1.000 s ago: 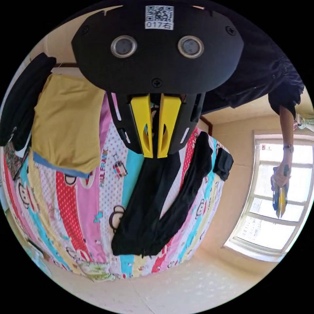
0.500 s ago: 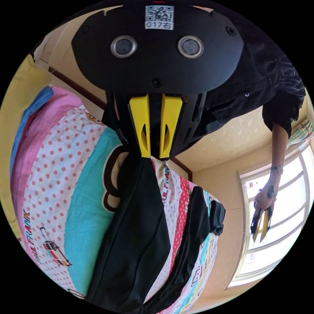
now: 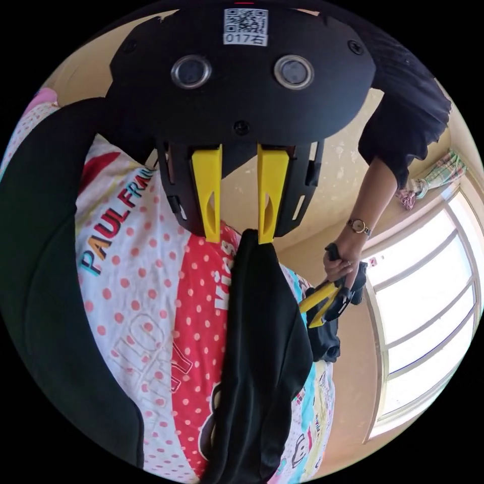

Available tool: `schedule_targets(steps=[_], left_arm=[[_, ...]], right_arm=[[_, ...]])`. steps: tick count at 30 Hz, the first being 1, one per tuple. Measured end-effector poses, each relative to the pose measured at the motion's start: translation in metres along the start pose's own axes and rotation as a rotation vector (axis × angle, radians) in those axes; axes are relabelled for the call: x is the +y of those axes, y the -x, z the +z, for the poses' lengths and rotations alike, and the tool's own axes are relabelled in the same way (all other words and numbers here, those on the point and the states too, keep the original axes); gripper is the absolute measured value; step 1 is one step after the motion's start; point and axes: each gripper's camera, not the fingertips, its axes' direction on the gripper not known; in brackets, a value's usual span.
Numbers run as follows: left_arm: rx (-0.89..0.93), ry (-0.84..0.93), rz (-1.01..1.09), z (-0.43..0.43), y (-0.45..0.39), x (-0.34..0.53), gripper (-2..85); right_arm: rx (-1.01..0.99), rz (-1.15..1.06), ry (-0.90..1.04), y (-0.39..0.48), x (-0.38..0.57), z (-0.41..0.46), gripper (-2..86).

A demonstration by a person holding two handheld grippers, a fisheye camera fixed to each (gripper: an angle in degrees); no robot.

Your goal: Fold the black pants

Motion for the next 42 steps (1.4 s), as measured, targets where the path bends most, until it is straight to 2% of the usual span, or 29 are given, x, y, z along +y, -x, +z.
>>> schedule_targets(steps=[3, 5, 7, 10, 13, 14, 17, 19, 20, 22, 24, 26, 27, 29, 32, 34, 36, 38, 40, 42], left_arm=[[0.068, 0.061, 0.021, 0.016, 0.016, -0.011, 3.6], [0.109, 0.152, 0.017, 0.022, 0.027, -0.012, 1.1], [0.123, 0.171, 0.016, 0.008, 0.037, -0.008, 0.0], [0.195, 0.134, 0.076, -0.043, 0.055, 0.007, -0.7], [0.305, -0.014, 0.038, -0.11, 0.098, 0.037, -0.9], [0.302, -0.051, -0.025, -0.128, 0.122, 0.048, -0.9], [0.124, -0.082, -0.245, -0.156, 0.181, 0.07, -0.8], [0.217, -0.136, -0.278, -0.171, 0.195, 0.078, -0.6], [0.268, -0.172, -0.22, -0.179, 0.189, 0.08, -0.3], [0.217, -0.137, -0.124, -0.181, 0.164, 0.075, 0.7], [0.114, 0.007, 0.022, -0.154, 0.116, 0.063, 4.8], [0.103, 0.1, 0.109, -0.12, 0.079, 0.059, 6.1], [0.144, 0.137, 0.153, -0.097, 0.057, 0.06, 6.2], [0.246, 0.165, 0.176, -0.065, 0.029, 0.062, 6.3], [0.459, 0.166, 0.104, -0.022, 0.0, 0.073, 6.8], [0.599, 0.151, 0.025, -0.003, -0.009, 0.086, 7.2], [0.74, 0.112, -0.049, 0.01, -0.022, 0.108, 7.6], [0.786, 0.093, -0.089, 0.015, -0.032, 0.125, 7.6], [0.826, 0.082, -0.112, 0.018, -0.042, 0.141, 7.8], [0.908, 0.071, -0.135, 0.025, -0.052, 0.161, 7.9]], right_arm=[[0.029, 0.054, 0.023, -0.002, -0.023, 0.005, 8.7], [0.033, 0.05, 0.043, -0.002, -0.027, 0.003, 5.3], [-0.021, 0.037, 0.079, -0.001, -0.022, -0.009, 4.4], [-0.073, 0.0, 0.094, 0.011, -0.001, -0.038, 3.9], [-0.029, -0.044, 0.187, 0.02, 0.018, -0.05, 4.0], [-0.007, -0.05, 0.218, 0.019, 0.02, -0.048, 4.0], [0.116, -0.03, 0.283, 0.012, 0.026, -0.046, 5.1], [0.101, -0.112, 0.312, 0.017, 0.031, -0.066, 7.1], [0.11, -0.127, 0.299, 0.018, 0.035, -0.076, 7.4], [0.178, -0.137, 0.201, 0.016, 0.059, -0.127, 8.4], [0.285, -0.113, 0.085, 0.01, 0.084, -0.175, 9.2], [0.462, -0.039, -0.087, 0.001, 0.117, -0.226, 10.1], [0.552, 0.011, -0.204, -0.007, 0.141, -0.255, 10.9], [0.596, 0.085, -0.266, -0.028, 0.17, -0.282, 12.1], [0.388, 0.16, -0.139, -0.079, 0.194, -0.281, 12.3], [0.207, 0.117, 0.032, -0.106, 0.205, -0.258, 7.7], [0.055, 0.049, 0.075, -0.107, 0.218, -0.26, 4.9], [-0.242, -0.04, 0.047, -0.098, 0.238, -0.282, 4.0], [-0.763, -0.163, -0.088, -0.093, 0.273, -0.328, 3.4], [-1.015, -0.21, -0.161, -0.101, 0.299, -0.354, 3.1]])
